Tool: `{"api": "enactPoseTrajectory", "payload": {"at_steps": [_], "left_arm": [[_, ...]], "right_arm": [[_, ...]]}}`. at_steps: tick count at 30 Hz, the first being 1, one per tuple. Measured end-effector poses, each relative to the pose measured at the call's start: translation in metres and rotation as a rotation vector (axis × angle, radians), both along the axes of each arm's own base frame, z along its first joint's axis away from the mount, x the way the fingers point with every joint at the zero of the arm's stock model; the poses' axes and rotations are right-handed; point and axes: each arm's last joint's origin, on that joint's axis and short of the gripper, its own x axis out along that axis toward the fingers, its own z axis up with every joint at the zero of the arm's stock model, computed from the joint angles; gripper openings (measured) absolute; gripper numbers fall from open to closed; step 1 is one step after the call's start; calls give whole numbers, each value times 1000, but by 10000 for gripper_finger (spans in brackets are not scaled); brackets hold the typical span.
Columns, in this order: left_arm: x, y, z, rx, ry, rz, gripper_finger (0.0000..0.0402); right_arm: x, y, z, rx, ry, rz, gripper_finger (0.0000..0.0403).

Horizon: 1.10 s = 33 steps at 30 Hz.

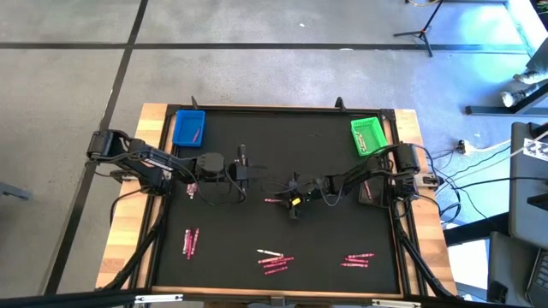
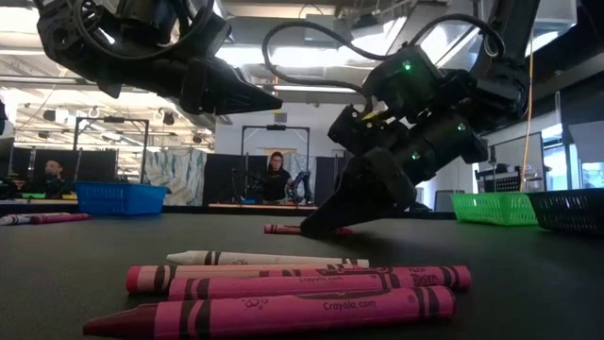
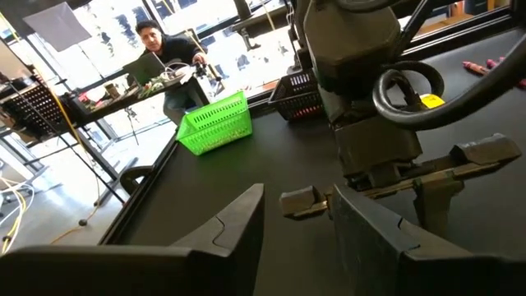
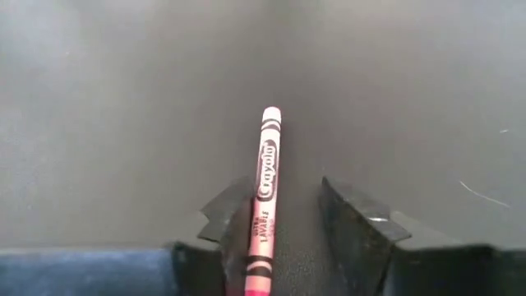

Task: Sort crayons
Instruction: Put the pink crayon into the black bin

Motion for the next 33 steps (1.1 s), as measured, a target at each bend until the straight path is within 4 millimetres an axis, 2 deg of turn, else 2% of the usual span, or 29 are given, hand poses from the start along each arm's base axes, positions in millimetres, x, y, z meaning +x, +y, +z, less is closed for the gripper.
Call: {"api": "enactPoseTrajectory", "payload": {"at_steps": [9,13,16,22,33], "left_arm": [[0,0,0,0,0,0,135],[0,0,0,0,1,0,135],[0,0,0,0,0,0,135],[0,0,0,0,1,0,135],[0,0,0,0,2,0,135]], "right_arm": [[0,0,-1,-30,3,20,40],[0,0,-2,-35,7,22,11],[0,0,-1,-48,7,31,11],[-4,-1,7,-62,40,18,35],[-20,-3,36,-85,145,-4,18]]}}
